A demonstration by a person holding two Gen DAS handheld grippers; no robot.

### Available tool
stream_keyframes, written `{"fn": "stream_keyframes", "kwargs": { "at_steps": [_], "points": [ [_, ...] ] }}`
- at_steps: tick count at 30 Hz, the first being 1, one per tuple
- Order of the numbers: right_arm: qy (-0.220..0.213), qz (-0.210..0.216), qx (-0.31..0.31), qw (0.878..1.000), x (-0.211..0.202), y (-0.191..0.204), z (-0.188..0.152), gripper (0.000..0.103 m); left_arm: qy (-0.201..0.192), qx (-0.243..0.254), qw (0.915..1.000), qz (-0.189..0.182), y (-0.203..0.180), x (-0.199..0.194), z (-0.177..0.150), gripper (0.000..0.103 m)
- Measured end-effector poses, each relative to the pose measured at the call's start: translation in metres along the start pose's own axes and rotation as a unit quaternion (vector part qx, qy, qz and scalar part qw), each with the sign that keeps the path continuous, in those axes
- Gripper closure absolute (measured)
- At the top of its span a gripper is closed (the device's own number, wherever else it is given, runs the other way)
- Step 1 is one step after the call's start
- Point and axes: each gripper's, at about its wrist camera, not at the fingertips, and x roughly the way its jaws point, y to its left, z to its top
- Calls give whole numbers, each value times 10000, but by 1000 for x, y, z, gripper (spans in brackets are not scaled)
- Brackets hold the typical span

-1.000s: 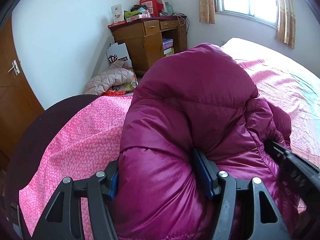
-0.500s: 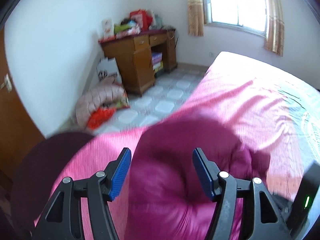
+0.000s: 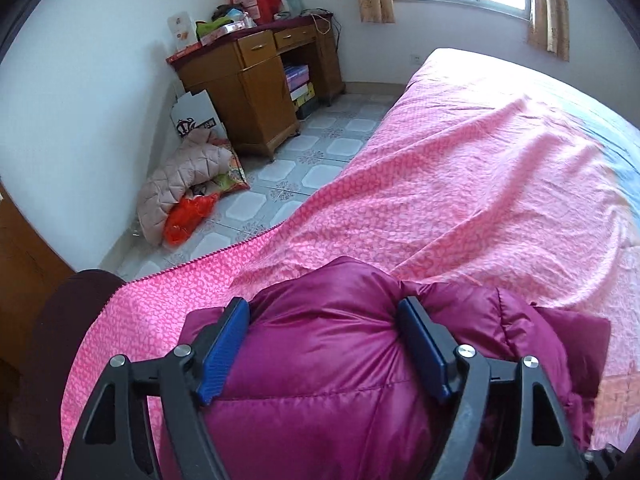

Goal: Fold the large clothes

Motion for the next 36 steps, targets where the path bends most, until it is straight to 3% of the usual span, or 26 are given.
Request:
{"fn": "stream_keyframes", "kwargs": {
  "at_steps": [4,8,11,15,20,24,27,31,36],
  "points": [
    [-106,-88,77,9999,-20,3,-2,103,-203,315,9987,346,-16,-5,-9,25],
    [-562,-104,11,9984,-71,10,-15,95,-210,334,9984,394,-18,-4,-9,25],
    [-533,-57,-269,9982,-92,22,-36,94,-210,331,9984,395,-19,-4,-9,25],
    [-218,62,-65,9997,-81,20,-66,94,-230,331,9986,327,-18,-6,-9,25],
    [-373,255,123,9989,-67,7,-84,95,-250,366,9986,281,-17,-17,-14,25],
    [-455,292,126,9985,-67,6,-90,96,-189,393,9990,11,-9,-48,-25,25],
    [-514,217,62,9984,-69,6,-94,96,-181,424,9988,-184,-2,-84,-48,25],
    [-520,210,88,9984,-72,13,-105,96,-438,538,9976,13,10,-134,-102,25],
    [-485,159,90,9987,-73,14,-99,96,-311,-137,9993,146,35,-149,-157,25]
  ]
}}
